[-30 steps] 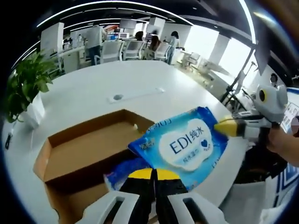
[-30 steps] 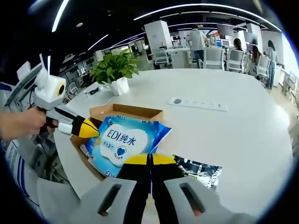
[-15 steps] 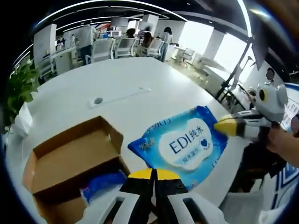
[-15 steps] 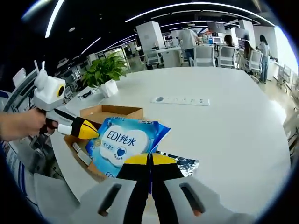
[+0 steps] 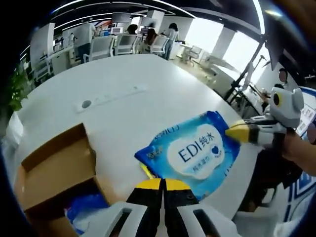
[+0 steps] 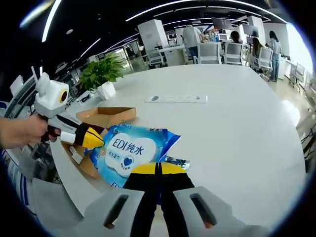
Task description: Operate the shoe box by opening the lid, removing the specified soft item, and placing it in the target area until the item is outside and the box remains undamaged.
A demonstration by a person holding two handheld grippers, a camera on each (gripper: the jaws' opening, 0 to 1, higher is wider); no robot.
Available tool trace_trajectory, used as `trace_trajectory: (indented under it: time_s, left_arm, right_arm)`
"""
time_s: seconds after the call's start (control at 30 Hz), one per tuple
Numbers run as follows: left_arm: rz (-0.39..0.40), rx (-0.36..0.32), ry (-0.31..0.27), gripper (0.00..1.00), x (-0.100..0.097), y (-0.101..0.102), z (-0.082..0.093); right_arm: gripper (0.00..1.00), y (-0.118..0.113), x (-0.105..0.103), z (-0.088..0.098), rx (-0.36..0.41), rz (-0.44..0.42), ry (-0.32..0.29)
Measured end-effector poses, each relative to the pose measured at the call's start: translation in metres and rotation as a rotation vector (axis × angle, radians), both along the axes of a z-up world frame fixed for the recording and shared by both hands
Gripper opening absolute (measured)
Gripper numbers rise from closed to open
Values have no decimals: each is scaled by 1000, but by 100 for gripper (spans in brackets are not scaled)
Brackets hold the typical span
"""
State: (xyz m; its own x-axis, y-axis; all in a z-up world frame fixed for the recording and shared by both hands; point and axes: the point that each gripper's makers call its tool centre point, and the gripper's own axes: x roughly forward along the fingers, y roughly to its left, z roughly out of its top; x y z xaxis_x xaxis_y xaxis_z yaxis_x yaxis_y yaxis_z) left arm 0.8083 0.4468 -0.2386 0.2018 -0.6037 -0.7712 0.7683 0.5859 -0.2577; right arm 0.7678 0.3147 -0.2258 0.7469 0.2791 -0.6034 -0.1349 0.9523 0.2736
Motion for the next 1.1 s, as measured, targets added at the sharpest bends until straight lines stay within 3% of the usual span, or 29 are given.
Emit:
trace_trajectory:
  time_s: [0.33,1.1]
  left_arm:
    - [-7,25,30,0,-4,-8,-21]
    - [-5,92,118,0,0,-11,-74]
  right_arm:
    - [0,-6,-9,-22,10,1,40]
    - [0,-14,1,-82,34,16,146]
